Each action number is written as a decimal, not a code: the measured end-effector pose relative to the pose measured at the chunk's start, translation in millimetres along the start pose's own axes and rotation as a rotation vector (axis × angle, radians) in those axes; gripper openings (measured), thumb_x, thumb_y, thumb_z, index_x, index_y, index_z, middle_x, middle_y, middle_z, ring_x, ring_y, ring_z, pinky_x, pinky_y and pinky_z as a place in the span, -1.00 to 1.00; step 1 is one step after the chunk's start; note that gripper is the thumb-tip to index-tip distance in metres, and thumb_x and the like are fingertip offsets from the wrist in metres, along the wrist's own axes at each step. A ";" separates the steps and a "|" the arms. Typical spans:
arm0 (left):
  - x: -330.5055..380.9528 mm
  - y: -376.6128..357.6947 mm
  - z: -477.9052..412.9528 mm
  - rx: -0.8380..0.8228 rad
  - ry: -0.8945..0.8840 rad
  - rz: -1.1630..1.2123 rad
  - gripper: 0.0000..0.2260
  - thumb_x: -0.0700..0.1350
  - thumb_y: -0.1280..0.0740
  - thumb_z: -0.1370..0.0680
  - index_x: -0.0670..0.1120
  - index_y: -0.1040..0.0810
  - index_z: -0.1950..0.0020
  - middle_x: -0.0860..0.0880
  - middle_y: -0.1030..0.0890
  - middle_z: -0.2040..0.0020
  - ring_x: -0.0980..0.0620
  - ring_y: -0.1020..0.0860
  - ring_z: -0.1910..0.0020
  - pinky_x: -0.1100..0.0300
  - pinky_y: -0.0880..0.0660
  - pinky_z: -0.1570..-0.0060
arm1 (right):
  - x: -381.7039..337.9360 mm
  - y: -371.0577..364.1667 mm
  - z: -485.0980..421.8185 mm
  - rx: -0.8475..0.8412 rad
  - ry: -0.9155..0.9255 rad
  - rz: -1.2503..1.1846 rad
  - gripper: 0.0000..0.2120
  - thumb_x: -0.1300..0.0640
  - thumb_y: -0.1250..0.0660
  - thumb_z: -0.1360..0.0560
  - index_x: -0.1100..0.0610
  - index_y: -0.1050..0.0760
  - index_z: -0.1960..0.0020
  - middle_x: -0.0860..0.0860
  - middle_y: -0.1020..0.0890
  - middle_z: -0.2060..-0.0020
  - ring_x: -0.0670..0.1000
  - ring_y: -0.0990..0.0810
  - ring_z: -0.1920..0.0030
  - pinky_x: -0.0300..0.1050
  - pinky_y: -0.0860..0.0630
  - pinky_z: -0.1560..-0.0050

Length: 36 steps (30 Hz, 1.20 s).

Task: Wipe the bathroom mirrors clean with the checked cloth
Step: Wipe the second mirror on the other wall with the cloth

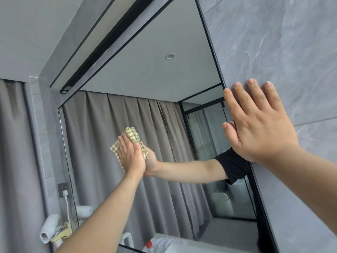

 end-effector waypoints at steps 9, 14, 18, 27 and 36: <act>158.5 -31.2 138.0 -0.195 -0.900 -0.221 -0.45 0.10 0.21 -0.69 -0.12 0.19 -0.62 -0.13 0.15 -0.63 -0.12 0.15 -0.61 -0.04 0.21 -0.56 | -0.6 1.9 -0.2 -0.005 0.001 -0.018 -0.34 -0.08 -0.05 -0.54 0.25 -0.23 -0.54 0.26 -0.37 -0.45 0.35 -0.25 -0.48 0.32 -0.05 -0.51; 175.0 -34.5 149.8 -0.204 -1.211 -0.331 -0.45 0.13 0.19 -0.69 -0.06 0.25 -0.62 -0.06 0.27 -0.62 -0.10 0.15 -0.61 -0.09 0.20 -0.56 | 5.6 5.4 1.5 -0.012 0.076 -0.032 -0.39 0.00 -0.09 -0.53 0.24 -0.28 -0.53 0.24 -0.39 -0.45 0.33 -0.30 -0.46 0.27 -0.09 -0.52; 187.7 -32.0 120.0 -0.204 -1.126 -0.330 -0.45 0.13 0.21 -0.68 -0.05 0.22 -0.62 -0.06 0.22 -0.63 -0.07 0.18 -0.61 -0.03 0.22 -0.56 | 6.3 2.6 4.8 -0.052 0.111 0.012 -0.39 0.01 -0.08 -0.55 0.24 -0.24 -0.54 0.26 -0.35 -0.47 0.33 -0.26 -0.49 0.28 -0.08 -0.52; 113.8 6.4 -38.1 -0.037 -0.236 -0.031 -0.45 0.03 0.08 -0.66 -0.11 0.02 -0.63 -0.10 0.03 -0.64 -0.01 0.08 -0.61 0.14 0.22 -0.55 | 4.3 1.7 4.7 -0.061 0.101 0.013 -0.38 0.03 -0.06 -0.52 0.25 -0.25 -0.54 0.27 -0.34 -0.47 0.34 -0.25 -0.49 0.29 -0.07 -0.53; -1.5 12.3 -40.3 0.016 0.234 0.083 -0.49 -0.06 -0.04 -0.70 -0.10 -0.01 -0.63 -0.15 -0.02 -0.63 -0.08 0.01 -0.61 0.01 0.21 -0.55 | 4.4 0.8 7.3 -0.058 0.108 0.008 -0.35 0.07 -0.02 -0.47 0.28 -0.27 -0.52 0.28 -0.37 -0.45 0.35 -0.27 -0.48 0.30 -0.09 -0.52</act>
Point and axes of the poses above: each hand's wrist, its own z-axis away from the middle knuckle, its own y-axis out of the back of the hand, x = y × z, the point moved 9 cm from there along -z, towards the middle knuckle
